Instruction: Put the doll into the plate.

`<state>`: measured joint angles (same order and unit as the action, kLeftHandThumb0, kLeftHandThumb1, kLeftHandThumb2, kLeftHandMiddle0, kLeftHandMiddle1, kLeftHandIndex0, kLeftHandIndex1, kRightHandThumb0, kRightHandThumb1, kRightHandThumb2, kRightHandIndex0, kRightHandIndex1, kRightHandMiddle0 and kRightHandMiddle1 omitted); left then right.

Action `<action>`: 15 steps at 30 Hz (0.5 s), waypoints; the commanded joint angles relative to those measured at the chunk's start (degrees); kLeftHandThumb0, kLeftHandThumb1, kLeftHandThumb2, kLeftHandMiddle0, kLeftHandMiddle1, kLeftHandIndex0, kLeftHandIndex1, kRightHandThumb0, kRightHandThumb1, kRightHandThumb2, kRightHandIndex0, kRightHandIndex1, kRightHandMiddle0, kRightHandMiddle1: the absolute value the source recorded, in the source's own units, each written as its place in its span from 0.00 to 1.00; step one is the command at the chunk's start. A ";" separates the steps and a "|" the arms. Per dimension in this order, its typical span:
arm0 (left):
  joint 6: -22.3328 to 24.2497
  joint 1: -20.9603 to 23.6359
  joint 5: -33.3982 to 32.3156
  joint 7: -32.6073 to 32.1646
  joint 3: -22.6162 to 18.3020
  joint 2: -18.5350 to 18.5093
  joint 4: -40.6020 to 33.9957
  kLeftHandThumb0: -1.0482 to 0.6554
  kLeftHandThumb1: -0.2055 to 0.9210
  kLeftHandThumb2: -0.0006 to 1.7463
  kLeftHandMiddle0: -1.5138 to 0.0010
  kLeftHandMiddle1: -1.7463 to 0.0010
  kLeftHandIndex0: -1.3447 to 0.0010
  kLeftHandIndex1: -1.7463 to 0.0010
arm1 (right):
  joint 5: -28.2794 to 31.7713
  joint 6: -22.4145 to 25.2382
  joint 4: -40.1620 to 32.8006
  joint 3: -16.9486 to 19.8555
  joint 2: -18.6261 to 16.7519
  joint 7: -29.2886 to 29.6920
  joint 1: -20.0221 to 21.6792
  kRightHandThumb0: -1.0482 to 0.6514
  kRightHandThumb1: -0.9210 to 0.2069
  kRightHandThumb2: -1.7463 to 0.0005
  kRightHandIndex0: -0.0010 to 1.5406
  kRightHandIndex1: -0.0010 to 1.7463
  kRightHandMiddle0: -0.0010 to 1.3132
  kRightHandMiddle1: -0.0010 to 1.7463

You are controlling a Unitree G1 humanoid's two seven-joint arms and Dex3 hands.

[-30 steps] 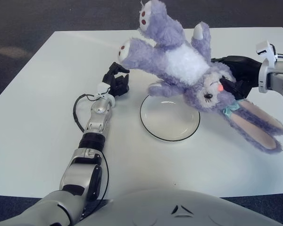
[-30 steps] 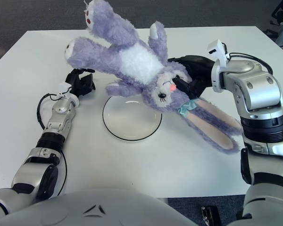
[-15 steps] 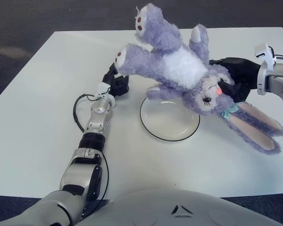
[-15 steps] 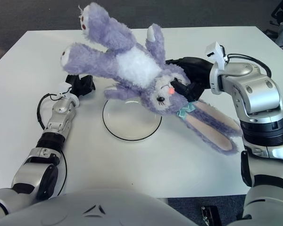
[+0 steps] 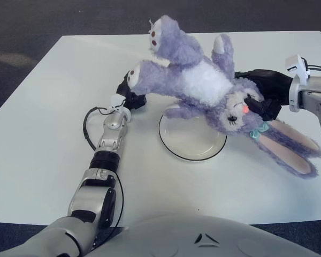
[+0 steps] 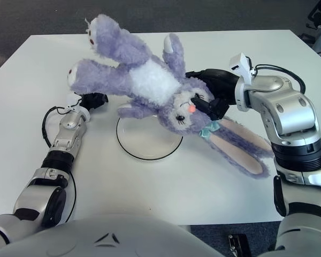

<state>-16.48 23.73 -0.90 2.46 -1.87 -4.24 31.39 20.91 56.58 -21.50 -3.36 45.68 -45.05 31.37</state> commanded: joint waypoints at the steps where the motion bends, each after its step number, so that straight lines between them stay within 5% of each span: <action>1: 2.17 -3.39 1.07 -0.33 0.92 1.03 1.99 0.39 0.79 0.48 0.40 0.00 0.75 0.00 | -0.60 -1.44 -0.86 -0.64 0.68 0.27 -0.73 0.62 0.80 0.05 0.55 0.99 0.45 1.00; 15: 1.92 -3.59 1.17 -0.85 1.26 1.61 1.60 0.39 0.80 0.48 0.41 0.00 0.75 0.00 | -1.48 -1.72 -0.49 -3.22 0.90 0.00 -0.09 0.62 0.80 0.05 0.55 0.99 0.46 1.00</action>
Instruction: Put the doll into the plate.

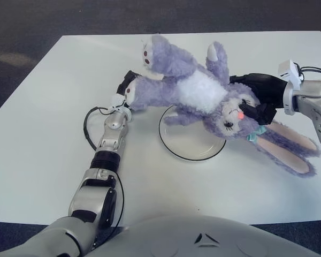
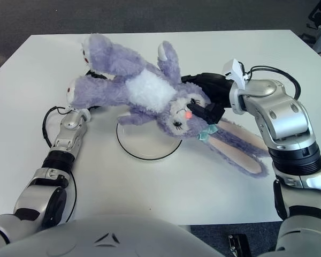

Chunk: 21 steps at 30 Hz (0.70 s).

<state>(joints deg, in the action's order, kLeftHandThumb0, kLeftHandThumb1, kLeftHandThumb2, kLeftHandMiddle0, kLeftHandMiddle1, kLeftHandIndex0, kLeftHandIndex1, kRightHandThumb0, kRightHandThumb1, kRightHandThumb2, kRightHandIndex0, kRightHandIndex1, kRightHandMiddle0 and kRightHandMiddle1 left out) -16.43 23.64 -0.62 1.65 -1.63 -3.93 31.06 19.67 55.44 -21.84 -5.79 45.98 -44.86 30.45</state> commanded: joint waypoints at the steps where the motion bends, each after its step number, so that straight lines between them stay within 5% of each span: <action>1: 1.89 -3.53 0.94 -0.13 1.05 1.34 1.86 0.39 0.80 0.48 0.41 0.00 0.75 0.00 | -0.31 -0.44 -0.14 -0.91 0.68 -0.25 0.91 0.62 0.80 0.05 0.55 0.99 0.46 1.00; 10: 2.54 -3.83 1.06 -0.71 1.23 1.67 1.11 0.39 0.80 0.48 0.42 0.00 0.76 0.00 | -0.70 -0.06 -0.44 -1.27 0.59 0.27 1.01 0.62 0.81 0.04 0.55 1.00 0.46 1.00; 15: 3.09 -4.03 1.03 -0.82 1.28 1.82 0.56 0.39 0.80 0.48 0.42 0.00 0.76 0.00 | 0.04 2.48 -0.86 -0.14 -0.60 2.13 0.92 0.61 0.80 0.09 0.55 1.00 0.55 0.87; 21: 3.56 -4.20 1.40 -1.14 1.43 1.85 0.04 0.39 0.80 0.48 0.41 0.00 0.75 0.00 | 0.03 2.88 -1.66 -0.33 -0.53 2.94 1.20 0.61 0.78 0.11 0.54 1.00 0.54 0.86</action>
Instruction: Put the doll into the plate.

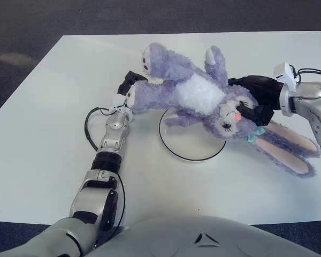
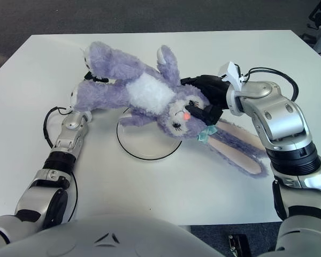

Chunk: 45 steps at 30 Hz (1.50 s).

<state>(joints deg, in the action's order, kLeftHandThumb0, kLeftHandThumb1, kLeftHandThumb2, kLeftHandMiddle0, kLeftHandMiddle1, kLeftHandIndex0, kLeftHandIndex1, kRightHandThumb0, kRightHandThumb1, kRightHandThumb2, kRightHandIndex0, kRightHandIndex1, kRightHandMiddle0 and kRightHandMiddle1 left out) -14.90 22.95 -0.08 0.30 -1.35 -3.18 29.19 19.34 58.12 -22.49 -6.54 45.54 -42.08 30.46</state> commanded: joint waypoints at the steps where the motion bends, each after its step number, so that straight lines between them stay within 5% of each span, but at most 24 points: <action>1: 2.10 -3.52 0.86 0.22 1.16 1.10 1.85 0.39 0.80 0.48 0.41 0.00 0.75 0.00 | 0.28 0.06 -1.08 0.23 0.07 0.10 1.30 0.61 0.78 0.11 0.54 1.00 0.54 0.86; 6: 2.22 -3.56 0.65 0.61 1.05 1.18 1.65 0.39 0.80 0.48 0.41 0.00 0.75 0.00 | -0.43 -0.34 -1.28 -0.99 1.05 -0.35 2.02 0.61 0.77 0.10 0.54 1.00 0.52 0.88; 11: 2.32 -3.57 0.42 0.81 0.97 1.28 1.54 0.39 0.80 0.48 0.40 0.00 0.75 0.00 | -0.77 -1.16 -1.08 -0.57 1.12 -0.03 1.25 0.61 0.65 0.18 0.45 1.00 0.43 0.92; 12: 2.38 -3.58 0.35 0.84 0.93 1.32 1.50 0.39 0.79 0.48 0.40 0.00 0.75 0.00 | -0.86 -1.35 -1.07 -0.41 0.97 0.20 1.10 0.61 0.60 0.21 0.42 1.00 0.40 0.94; 16: 2.60 -3.58 0.16 0.86 0.82 1.44 1.42 0.39 0.79 0.48 0.40 0.00 0.75 0.00 | -1.42 -2.43 -0.69 -0.63 0.93 0.40 0.86 0.44 0.17 0.56 0.29 0.99 0.23 0.99; 18: 2.70 -3.59 0.17 0.78 0.80 1.47 1.38 0.39 0.79 0.48 0.40 0.00 0.75 0.00 | -1.91 -3.41 -0.22 -0.87 0.34 0.89 0.44 0.42 0.10 0.62 0.26 0.98 0.19 0.99; 20: 2.78 -3.59 0.20 0.70 0.78 1.50 1.35 0.39 0.79 0.48 0.40 0.00 0.75 0.00 | -2.32 -4.69 0.60 -1.06 -0.59 1.41 -0.08 0.25 0.04 0.58 0.20 0.83 0.08 0.80; 28: 2.50 -3.60 0.38 0.31 0.76 1.76 1.20 0.39 0.80 0.48 0.40 0.00 0.75 0.00 | 0.38 -4.42 2.80 1.68 -3.12 0.98 -0.20 0.10 0.00 0.50 0.13 0.62 0.00 0.57; 45: 3.15 -3.99 1.40 -0.79 1.35 1.93 0.11 0.39 0.79 0.49 0.42 0.00 0.75 0.00 | 5.02 2.35 2.77 4.91 -4.89 2.03 0.50 0.07 0.00 0.44 0.03 0.34 0.00 0.33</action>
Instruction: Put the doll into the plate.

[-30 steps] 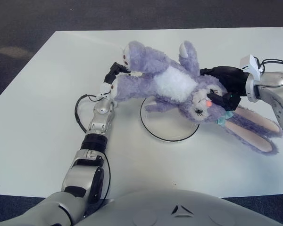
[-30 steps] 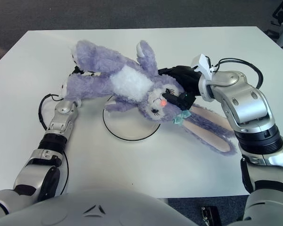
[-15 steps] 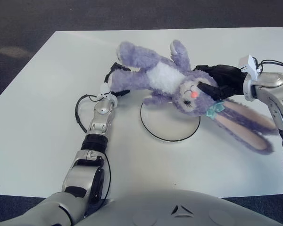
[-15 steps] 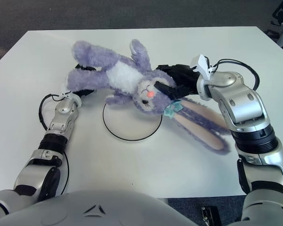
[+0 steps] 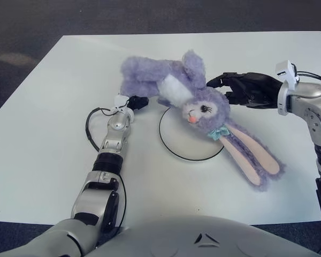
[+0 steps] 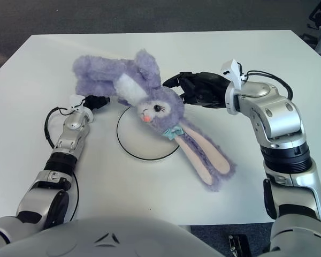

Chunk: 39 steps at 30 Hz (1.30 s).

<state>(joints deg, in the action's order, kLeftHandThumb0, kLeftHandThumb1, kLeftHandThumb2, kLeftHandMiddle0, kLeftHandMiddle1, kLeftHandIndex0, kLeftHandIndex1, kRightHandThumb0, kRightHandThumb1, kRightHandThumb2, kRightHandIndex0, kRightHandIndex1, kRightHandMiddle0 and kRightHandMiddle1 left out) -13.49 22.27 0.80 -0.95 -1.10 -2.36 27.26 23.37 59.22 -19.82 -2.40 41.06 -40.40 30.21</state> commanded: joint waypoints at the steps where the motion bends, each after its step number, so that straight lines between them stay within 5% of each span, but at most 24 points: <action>1: 1.77 -3.33 0.49 0.50 1.08 1.12 2.00 0.39 0.79 0.49 0.42 0.00 0.75 0.00 | 1.18 1.46 0.10 0.82 -0.42 0.39 0.79 0.07 0.00 0.44 0.03 0.34 0.00 0.33; 39: 1.62 -3.11 0.43 0.70 0.81 0.84 2.45 0.39 0.78 0.49 0.39 0.00 0.75 0.00 | 3.17 3.97 -1.23 2.19 -0.22 4.14 1.33 0.04 0.00 0.44 0.02 0.26 0.00 0.35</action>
<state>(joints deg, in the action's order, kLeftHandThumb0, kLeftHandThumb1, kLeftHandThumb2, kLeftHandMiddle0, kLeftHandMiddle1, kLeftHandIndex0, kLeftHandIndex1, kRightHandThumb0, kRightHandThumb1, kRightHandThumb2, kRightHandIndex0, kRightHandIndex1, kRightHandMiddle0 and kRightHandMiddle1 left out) -13.49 22.34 0.70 -0.74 -1.10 -2.16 27.37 26.29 63.05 -20.53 -1.33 40.92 -36.78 30.58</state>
